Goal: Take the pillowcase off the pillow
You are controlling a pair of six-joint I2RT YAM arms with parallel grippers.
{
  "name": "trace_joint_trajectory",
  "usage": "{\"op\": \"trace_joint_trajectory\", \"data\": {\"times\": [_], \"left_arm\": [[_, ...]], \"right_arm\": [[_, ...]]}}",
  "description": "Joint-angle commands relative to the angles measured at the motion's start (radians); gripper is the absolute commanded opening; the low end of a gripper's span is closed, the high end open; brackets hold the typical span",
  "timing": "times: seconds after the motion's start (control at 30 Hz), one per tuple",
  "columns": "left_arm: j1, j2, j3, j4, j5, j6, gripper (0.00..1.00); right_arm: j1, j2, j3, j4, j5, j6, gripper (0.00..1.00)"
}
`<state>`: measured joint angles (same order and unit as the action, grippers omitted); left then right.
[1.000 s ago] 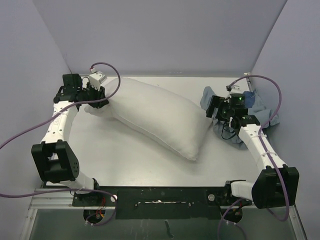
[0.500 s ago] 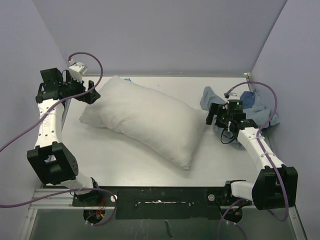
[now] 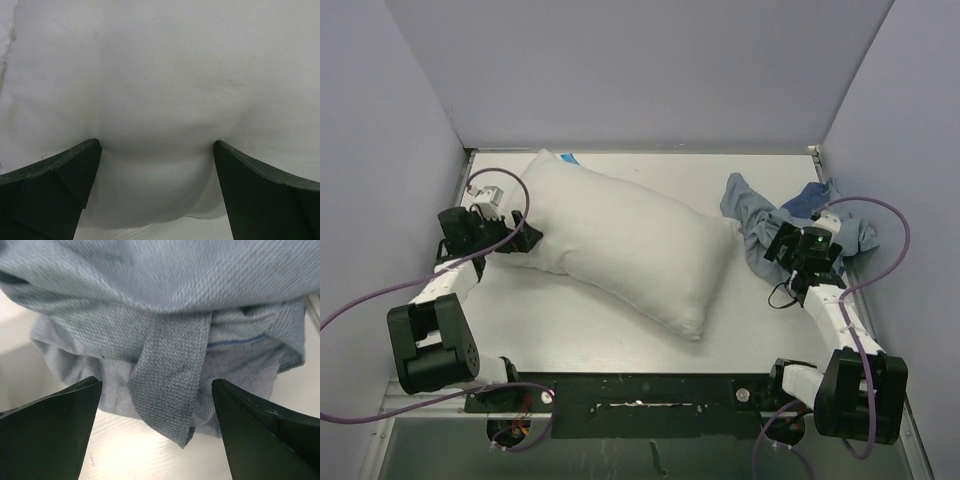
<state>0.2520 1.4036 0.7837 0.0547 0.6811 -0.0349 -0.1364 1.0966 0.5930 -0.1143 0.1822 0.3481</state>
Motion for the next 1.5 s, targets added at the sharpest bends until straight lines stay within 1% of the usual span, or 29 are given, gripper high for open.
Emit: {"op": "trace_joint_trajectory", "data": {"times": [0.0, 0.13, 0.23, 0.27, 0.3, 0.33, 0.37, 0.4, 0.47, 0.5, 0.57, 0.6, 0.63, 0.67, 0.7, 0.73, 0.77, 0.8, 0.83, 0.87, 0.9, 0.93, 1.0, 1.03, 1.1, 1.47], "left_arm": [[-0.014, -0.037, -0.133, 0.296, -0.075, -0.016, 0.98], [-0.019, -0.020, -0.256, 0.480, -0.152, -0.004, 0.98], [-0.022, 0.022, -0.321, 0.636, -0.205, -0.040, 0.98], [-0.025, 0.035, -0.334, 0.679, -0.205, -0.052, 0.98], [-0.036, 0.044, -0.338, 0.670, -0.217, -0.037, 0.98], [-0.047, 0.055, -0.357, 0.696, -0.241, -0.031, 0.98], [-0.049, 0.073, -0.386, 0.756, -0.248, -0.030, 0.98], [-0.052, 0.094, -0.420, 0.857, -0.254, -0.032, 0.98], [-0.061, 0.146, -0.482, 1.012, -0.281, -0.038, 0.98], [-0.067, 0.163, -0.504, 1.065, -0.286, -0.029, 0.98], [-0.122, 0.157, -0.538, 1.062, -0.376, 0.012, 0.98], [-0.147, 0.183, -0.550, 1.125, -0.404, 0.028, 0.98], [-0.158, 0.224, -0.564, 1.215, -0.405, 0.034, 0.98], [-0.170, 0.224, -0.557, 1.191, -0.413, 0.040, 0.98], [-0.185, 0.192, -0.531, 1.091, -0.452, 0.042, 0.98], [-0.197, 0.179, -0.495, 1.004, -0.494, 0.039, 0.98], [-0.198, 0.195, -0.459, 0.971, -0.518, 0.033, 0.98], [-0.204, 0.215, -0.420, 0.923, -0.547, 0.035, 0.98], [-0.227, 0.202, -0.411, 0.881, -0.580, 0.044, 0.98], [-0.237, 0.200, -0.413, 0.875, -0.600, 0.046, 0.98], [-0.236, 0.208, -0.416, 0.893, -0.596, 0.043, 0.98], [-0.235, 0.205, -0.423, 0.911, -0.597, 0.046, 0.98], [-0.235, 0.198, -0.424, 0.897, -0.597, 0.040, 0.98], [-0.235, 0.204, -0.427, 0.917, -0.599, 0.044, 0.98], [-0.235, 0.199, -0.426, 0.906, -0.600, 0.041, 0.98], [-0.238, 0.206, -0.421, 0.904, -0.603, 0.047, 0.98]], "right_arm": [[0.005, 0.042, -0.037, 0.168, 0.030, 0.015, 0.98], [0.005, 0.039, -0.147, 0.417, 0.004, -0.001, 0.98], [0.011, 0.055, -0.229, 0.630, -0.023, -0.058, 0.98], [0.015, 0.066, -0.247, 0.677, -0.024, -0.072, 0.98], [0.017, 0.081, -0.257, 0.715, -0.026, -0.087, 0.98], [0.022, 0.095, -0.268, 0.746, -0.028, -0.101, 0.98], [0.024, 0.110, -0.277, 0.779, -0.028, -0.113, 0.98], [0.027, 0.128, -0.286, 0.815, -0.029, -0.124, 0.98], [0.031, 0.167, -0.311, 0.906, -0.044, -0.152, 0.98], [0.038, 0.181, -0.320, 0.938, -0.044, -0.177, 0.98], [0.044, 0.209, -0.324, 0.958, -0.069, -0.203, 0.98], [0.050, 0.235, -0.338, 1.000, -0.073, -0.216, 0.98], [0.058, 0.282, -0.368, 1.089, -0.078, -0.225, 0.98], [0.075, 0.330, -0.409, 1.226, -0.060, -0.248, 0.98], [0.098, 0.395, -0.447, 1.348, -0.042, -0.266, 0.98], [0.114, 0.517, -0.463, 1.475, -0.060, -0.298, 0.98], [0.125, 0.595, -0.460, 1.583, -0.081, -0.327, 0.98], [0.132, 0.558, -0.441, 1.508, -0.077, -0.333, 0.98], [0.130, 0.490, -0.383, 1.267, -0.048, -0.296, 0.98], [0.139, 0.494, -0.285, 1.126, -0.021, -0.291, 0.98], [0.168, 0.540, -0.224, 1.112, -0.029, -0.350, 0.98], [0.186, 0.526, -0.183, 0.981, -0.023, -0.354, 0.98], [0.159, 0.529, -0.215, 1.052, -0.082, -0.358, 0.98], [0.170, 0.519, -0.208, 1.017, -0.057, -0.357, 0.98], [0.175, 0.528, -0.219, 1.057, -0.056, -0.367, 0.98], [0.175, 0.525, -0.219, 1.053, -0.055, -0.367, 0.98]]}}
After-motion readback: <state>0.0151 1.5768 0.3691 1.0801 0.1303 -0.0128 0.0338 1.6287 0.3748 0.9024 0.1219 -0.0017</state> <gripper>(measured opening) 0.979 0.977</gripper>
